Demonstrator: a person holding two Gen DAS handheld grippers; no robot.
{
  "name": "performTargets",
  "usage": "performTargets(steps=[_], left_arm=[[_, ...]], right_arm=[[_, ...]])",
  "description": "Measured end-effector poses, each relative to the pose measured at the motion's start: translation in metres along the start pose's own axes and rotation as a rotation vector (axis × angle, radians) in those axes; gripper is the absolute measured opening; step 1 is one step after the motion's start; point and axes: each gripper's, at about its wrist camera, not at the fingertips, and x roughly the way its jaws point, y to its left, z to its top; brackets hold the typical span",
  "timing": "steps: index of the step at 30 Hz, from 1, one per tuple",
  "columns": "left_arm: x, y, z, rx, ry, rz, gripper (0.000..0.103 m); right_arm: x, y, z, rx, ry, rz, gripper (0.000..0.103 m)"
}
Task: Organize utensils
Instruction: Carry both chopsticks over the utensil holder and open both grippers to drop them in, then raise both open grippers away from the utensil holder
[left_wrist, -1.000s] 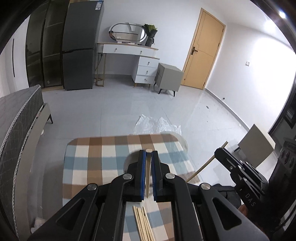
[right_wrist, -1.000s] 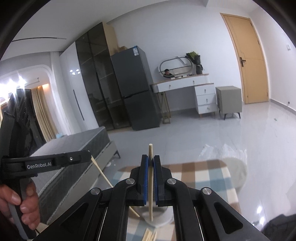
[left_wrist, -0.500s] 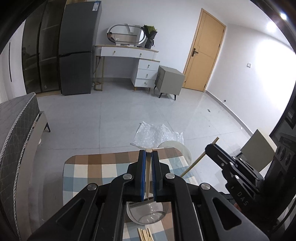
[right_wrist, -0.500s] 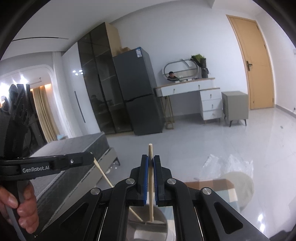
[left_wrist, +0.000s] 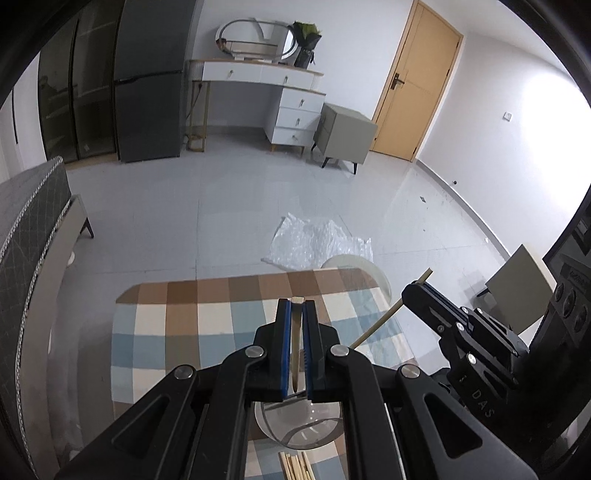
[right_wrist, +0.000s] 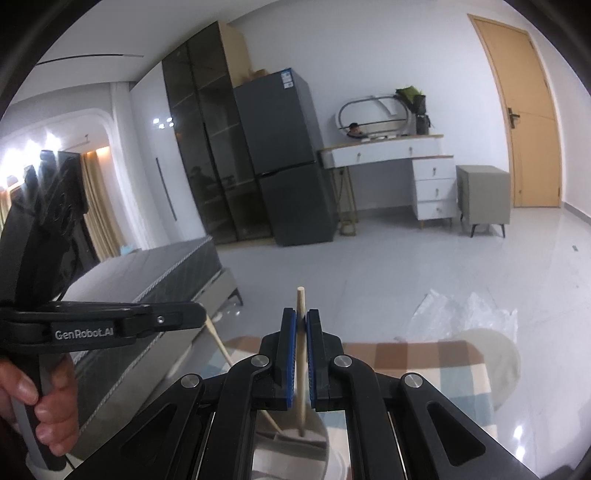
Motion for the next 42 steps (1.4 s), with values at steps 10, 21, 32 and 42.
performTargets(steps=[10, 21, 32, 42], left_arm=[[0.000, -0.009, 0.003, -0.001, 0.045, -0.012, 0.002], [-0.032, -0.009, -0.005, -0.022, 0.027, 0.062, 0.042], [-0.071, -0.019, -0.030, -0.023, -0.021, 0.084, 0.054], [-0.086, -0.017, -0.057, -0.037, -0.072, 0.125, 0.067]], right_arm=[[-0.004, -0.003, -0.009, 0.028, 0.055, 0.037, 0.008], [-0.054, -0.014, -0.016, 0.083, 0.015, -0.032, 0.033], [-0.106, 0.003, -0.023, 0.098, -0.030, -0.058, 0.061], [-0.128, 0.020, -0.039, 0.098, -0.045, -0.070, 0.077]])
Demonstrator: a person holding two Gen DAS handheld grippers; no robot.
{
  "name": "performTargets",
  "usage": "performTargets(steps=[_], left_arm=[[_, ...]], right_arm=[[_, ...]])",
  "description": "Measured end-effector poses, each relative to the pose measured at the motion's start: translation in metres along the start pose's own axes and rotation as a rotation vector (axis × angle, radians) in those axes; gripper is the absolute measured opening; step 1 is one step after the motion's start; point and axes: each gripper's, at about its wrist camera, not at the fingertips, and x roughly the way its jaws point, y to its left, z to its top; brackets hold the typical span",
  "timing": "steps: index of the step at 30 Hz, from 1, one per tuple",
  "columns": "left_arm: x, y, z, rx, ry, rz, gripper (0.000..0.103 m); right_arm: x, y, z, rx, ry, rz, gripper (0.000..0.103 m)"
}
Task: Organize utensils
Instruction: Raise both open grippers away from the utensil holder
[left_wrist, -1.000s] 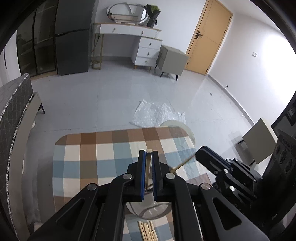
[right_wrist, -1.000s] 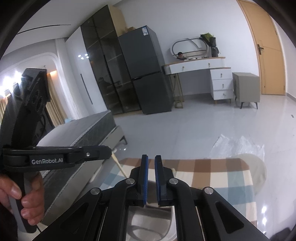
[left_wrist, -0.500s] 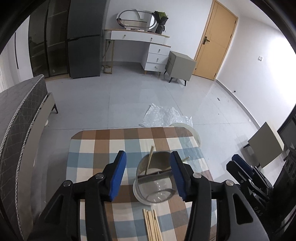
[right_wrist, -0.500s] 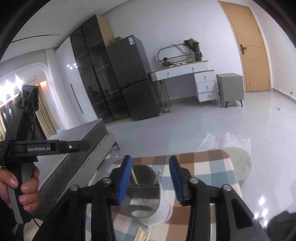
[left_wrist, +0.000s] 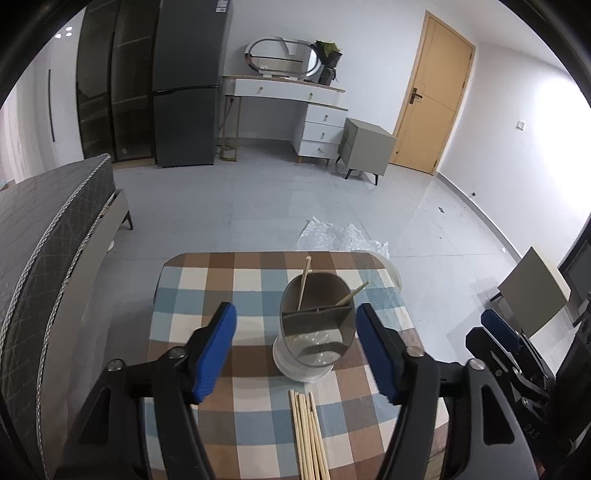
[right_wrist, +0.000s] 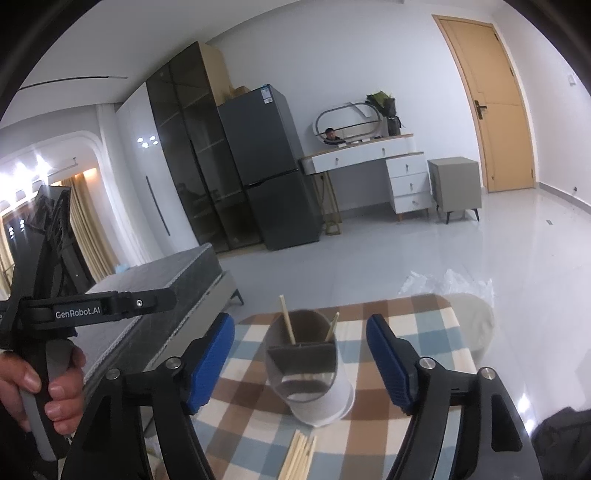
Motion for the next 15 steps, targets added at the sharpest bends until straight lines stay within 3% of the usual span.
performTargets(steps=[15], left_arm=[[0.000, 0.005, -0.051, -0.002, -0.024, 0.026, 0.072]], right_arm=[[-0.008, 0.004, -0.052, 0.006, 0.059, -0.066, 0.091]])
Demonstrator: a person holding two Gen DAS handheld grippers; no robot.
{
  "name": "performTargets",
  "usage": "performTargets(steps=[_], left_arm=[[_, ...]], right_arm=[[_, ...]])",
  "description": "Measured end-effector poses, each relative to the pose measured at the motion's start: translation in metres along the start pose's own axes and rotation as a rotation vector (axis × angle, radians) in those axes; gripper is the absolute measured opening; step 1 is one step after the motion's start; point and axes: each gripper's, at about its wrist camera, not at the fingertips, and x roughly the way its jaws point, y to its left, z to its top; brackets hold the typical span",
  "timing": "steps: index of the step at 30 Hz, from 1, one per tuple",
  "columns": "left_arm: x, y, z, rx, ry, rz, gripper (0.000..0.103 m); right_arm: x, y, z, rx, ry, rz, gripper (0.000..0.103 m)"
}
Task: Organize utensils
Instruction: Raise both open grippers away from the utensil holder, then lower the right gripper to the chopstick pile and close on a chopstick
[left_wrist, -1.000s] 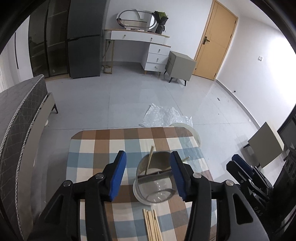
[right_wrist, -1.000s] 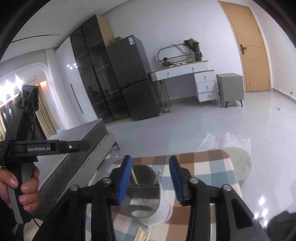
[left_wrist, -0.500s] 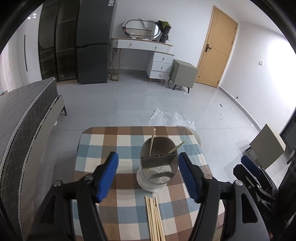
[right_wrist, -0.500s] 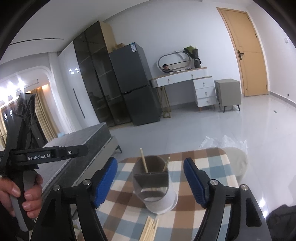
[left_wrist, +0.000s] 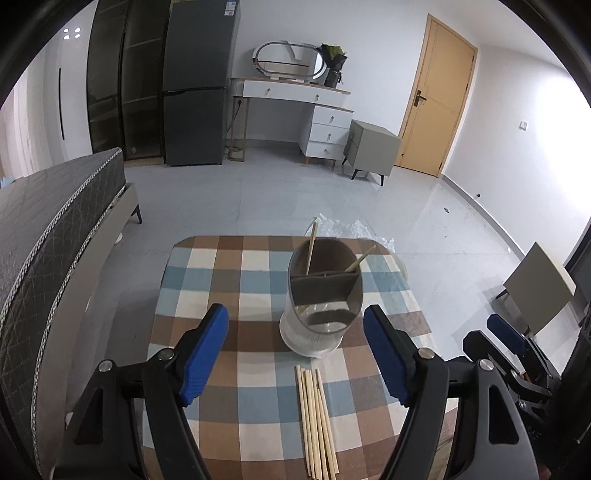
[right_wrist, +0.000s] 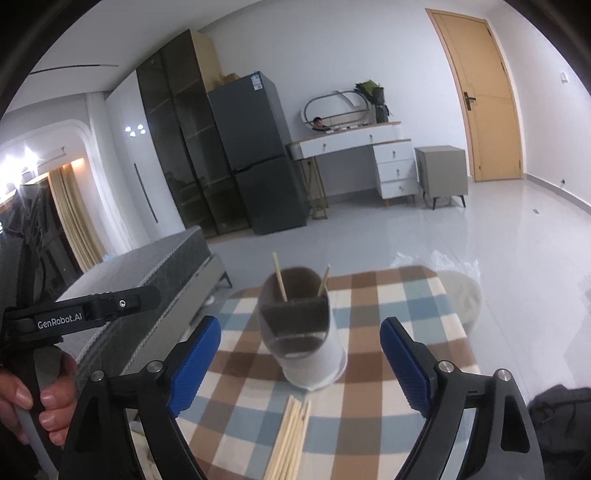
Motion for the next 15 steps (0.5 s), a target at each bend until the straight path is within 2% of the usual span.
performTargets(steps=[5, 15], left_arm=[[0.014, 0.006, -0.018, -0.025, 0.015, 0.019, 0.079], [0.054, 0.021, -0.062, -0.083, 0.084, 0.050, 0.080]], right_arm=[[0.009, -0.004, -0.019, 0.004, 0.050, -0.016, 0.093], [0.047, -0.011, -0.051, 0.004, 0.211, -0.065, 0.093]])
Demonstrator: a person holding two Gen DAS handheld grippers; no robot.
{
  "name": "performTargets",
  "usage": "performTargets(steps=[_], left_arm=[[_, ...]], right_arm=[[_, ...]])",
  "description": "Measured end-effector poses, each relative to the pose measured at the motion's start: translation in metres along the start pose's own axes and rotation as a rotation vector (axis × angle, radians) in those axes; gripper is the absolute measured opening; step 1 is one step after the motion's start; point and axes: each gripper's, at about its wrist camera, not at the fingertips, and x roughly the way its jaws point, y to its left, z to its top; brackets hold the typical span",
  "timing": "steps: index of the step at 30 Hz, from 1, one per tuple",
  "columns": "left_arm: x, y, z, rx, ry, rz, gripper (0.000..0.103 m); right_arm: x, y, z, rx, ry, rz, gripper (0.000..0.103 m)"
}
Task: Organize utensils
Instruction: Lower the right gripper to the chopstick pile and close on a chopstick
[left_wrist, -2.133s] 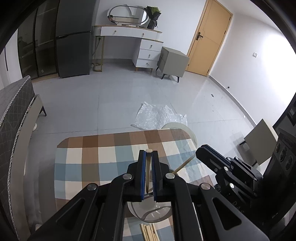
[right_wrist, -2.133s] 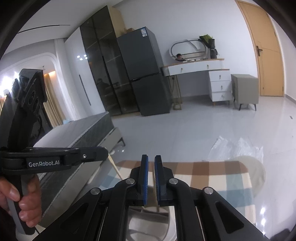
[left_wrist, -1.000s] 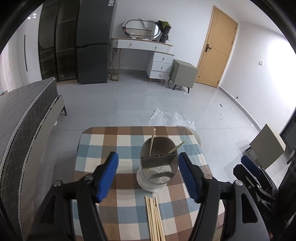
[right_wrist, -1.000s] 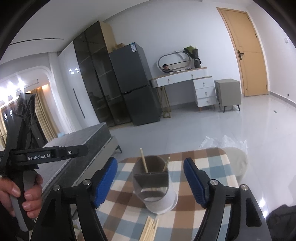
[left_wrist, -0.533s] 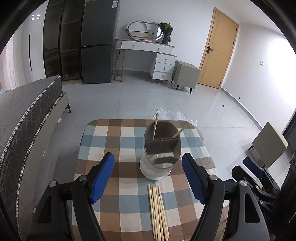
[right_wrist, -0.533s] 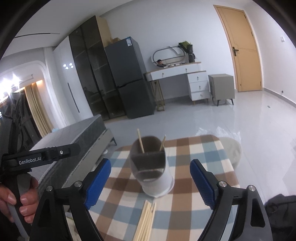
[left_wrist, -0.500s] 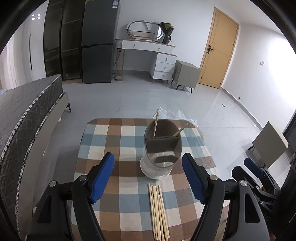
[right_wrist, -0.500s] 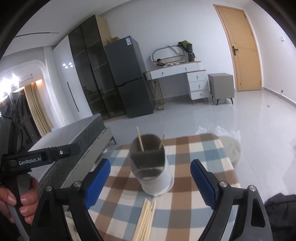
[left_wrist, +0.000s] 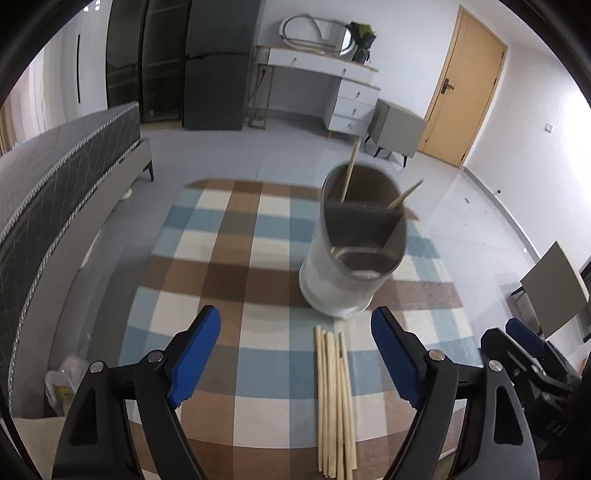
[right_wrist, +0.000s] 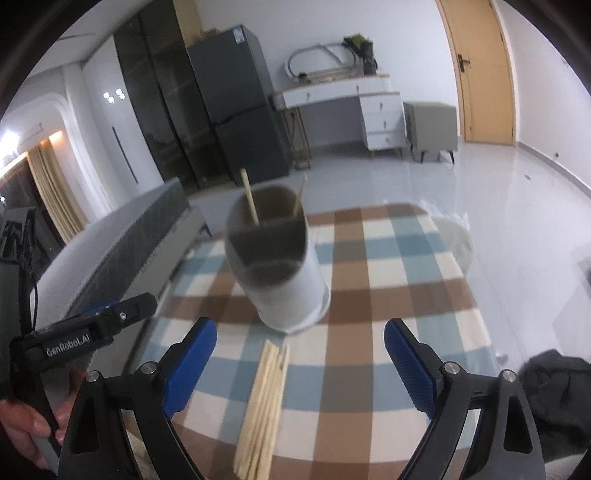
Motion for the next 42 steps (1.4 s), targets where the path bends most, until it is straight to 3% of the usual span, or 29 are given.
performTargets(steps=[6, 12, 15, 17, 27, 31, 37, 42], left_arm=[[0.027, 0.018, -0.013, -0.071, 0.093, -0.001, 0.080], [0.035, 0.022, -0.014, -0.085, 0.114, 0.015, 0.080], [0.040, 0.023, -0.014, -0.097, 0.140, 0.013, 0.080], [0.044, 0.026, -0.013, -0.107, 0.161, 0.037, 0.080], [0.056, 0.048, -0.010, -0.199, 0.265, 0.076, 0.080], [0.061, 0.052, -0.011, -0.233, 0.310, 0.065, 0.080], [0.057, 0.057, -0.008, -0.260, 0.308, 0.056, 0.080], [0.060, 0.063, -0.009, -0.285, 0.325, 0.058, 0.080]], right_arm=[[0.039, 0.003, -0.017, -0.032, 0.155, -0.014, 0.092], [0.074, 0.005, -0.025, -0.035, 0.254, -0.023, 0.091], [0.092, 0.007, -0.028, -0.044, 0.299, -0.026, 0.084], [0.103, 0.009, -0.030, -0.054, 0.326, -0.020, 0.071], [0.149, 0.014, -0.034, -0.081, 0.416, -0.024, 0.057], [0.163, 0.019, -0.035, -0.107, 0.459, -0.041, 0.039], [0.168, 0.031, -0.035, -0.163, 0.465, -0.078, 0.036], [0.170, 0.036, -0.034, -0.212, 0.487, -0.143, 0.018]])
